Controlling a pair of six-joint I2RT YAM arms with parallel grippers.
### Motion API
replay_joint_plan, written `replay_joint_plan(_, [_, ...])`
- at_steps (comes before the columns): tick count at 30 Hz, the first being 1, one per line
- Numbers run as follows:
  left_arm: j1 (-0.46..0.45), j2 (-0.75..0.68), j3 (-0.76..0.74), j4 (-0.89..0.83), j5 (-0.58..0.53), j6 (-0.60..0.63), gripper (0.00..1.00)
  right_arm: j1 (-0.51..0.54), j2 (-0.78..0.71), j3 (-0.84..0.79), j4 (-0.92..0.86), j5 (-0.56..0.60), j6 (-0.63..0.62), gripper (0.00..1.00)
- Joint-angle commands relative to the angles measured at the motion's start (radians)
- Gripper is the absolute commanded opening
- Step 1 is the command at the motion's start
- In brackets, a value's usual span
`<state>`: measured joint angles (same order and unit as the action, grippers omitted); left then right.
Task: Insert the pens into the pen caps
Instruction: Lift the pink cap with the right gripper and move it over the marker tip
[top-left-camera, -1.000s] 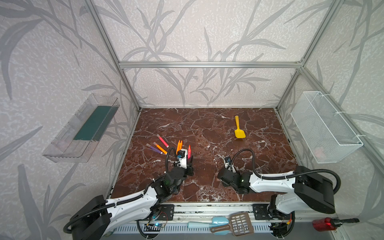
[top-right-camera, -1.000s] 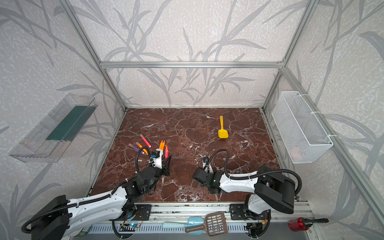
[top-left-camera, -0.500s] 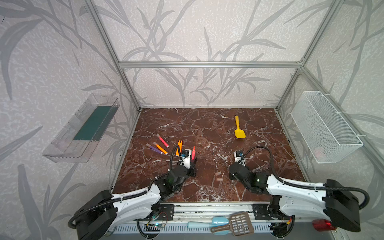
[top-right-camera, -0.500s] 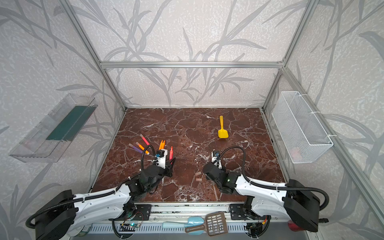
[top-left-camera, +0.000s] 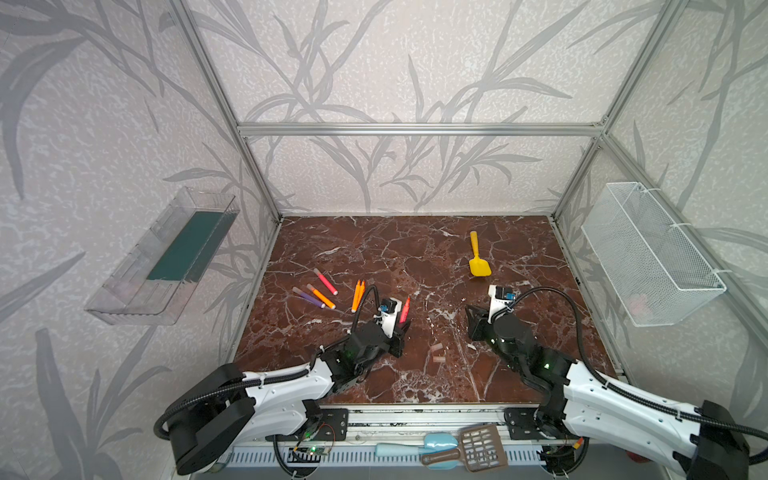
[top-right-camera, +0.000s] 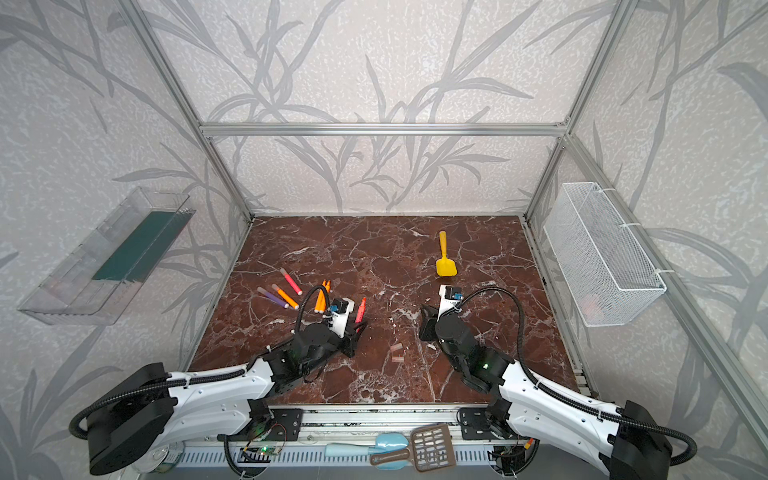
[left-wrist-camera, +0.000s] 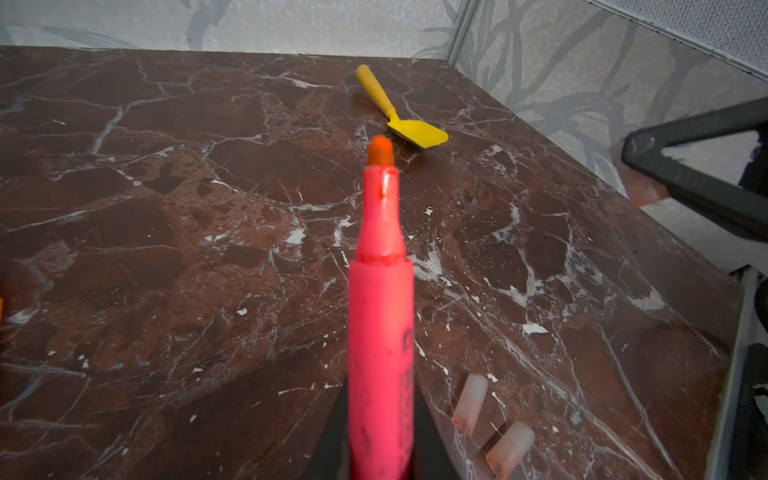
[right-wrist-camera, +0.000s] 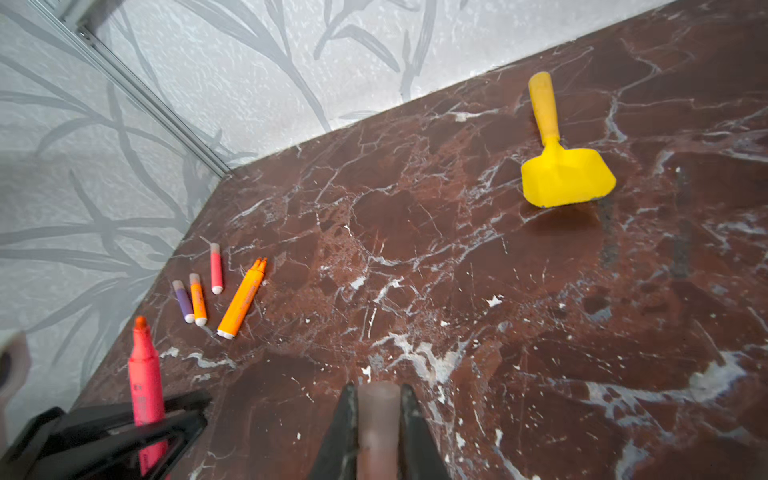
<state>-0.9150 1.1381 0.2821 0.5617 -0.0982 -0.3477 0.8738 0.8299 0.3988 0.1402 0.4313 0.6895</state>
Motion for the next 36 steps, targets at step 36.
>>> replay_joint_plan(36, [-0.036, 0.256, 0.098, 0.318, 0.253, -0.037, 0.0, -0.041, 0.223, 0.067, 0.535, -0.311, -0.013, 0.0])
